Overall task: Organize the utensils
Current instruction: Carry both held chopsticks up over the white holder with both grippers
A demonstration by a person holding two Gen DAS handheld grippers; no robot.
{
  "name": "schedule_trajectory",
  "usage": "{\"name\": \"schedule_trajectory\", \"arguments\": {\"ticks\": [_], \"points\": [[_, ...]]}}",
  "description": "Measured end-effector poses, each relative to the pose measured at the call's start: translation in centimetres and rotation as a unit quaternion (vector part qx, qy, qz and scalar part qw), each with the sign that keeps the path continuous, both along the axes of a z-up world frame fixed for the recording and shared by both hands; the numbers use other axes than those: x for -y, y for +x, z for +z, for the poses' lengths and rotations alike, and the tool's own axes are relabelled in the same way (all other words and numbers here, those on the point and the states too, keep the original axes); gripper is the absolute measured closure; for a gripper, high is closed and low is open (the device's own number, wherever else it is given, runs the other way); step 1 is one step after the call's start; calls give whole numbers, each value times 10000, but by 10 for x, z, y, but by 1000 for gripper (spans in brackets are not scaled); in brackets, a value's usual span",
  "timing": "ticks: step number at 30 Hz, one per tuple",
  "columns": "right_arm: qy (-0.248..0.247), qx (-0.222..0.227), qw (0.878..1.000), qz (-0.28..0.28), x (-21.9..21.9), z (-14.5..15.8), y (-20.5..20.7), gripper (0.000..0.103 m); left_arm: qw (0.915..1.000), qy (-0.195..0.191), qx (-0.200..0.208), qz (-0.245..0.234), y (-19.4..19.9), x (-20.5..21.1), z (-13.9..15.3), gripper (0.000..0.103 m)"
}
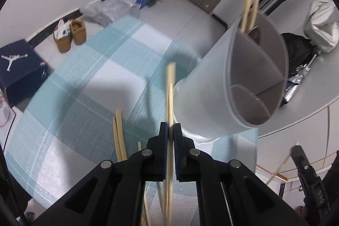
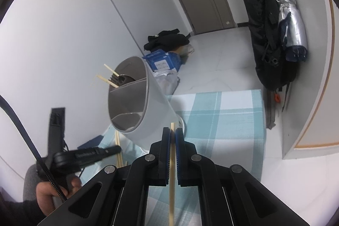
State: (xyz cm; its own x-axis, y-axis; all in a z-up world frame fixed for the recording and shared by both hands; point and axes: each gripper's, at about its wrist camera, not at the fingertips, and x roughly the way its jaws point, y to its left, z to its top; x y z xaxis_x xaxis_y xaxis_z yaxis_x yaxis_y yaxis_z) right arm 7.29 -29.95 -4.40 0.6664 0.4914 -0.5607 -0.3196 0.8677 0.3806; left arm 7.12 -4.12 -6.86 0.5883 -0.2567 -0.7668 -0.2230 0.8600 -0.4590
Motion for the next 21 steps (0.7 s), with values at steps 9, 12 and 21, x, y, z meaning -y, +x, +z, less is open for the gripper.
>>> {"name": "schedule_trajectory", "arguments": {"ticks": [9, 12, 21], "points": [[-219, 51, 9997, 34, -12, -4, -3, 99, 9999, -89, -99, -108, -5, -13, -4, 101], [-271, 27, 9996, 12, -14, -5, -2, 99, 9998, -174, 25, -94, -7, -21, 3, 101], [-421, 337, 9985, 56, -28, 5, -7, 99, 9956, -129, 803, -460, -17, -16, 45, 101]]}}
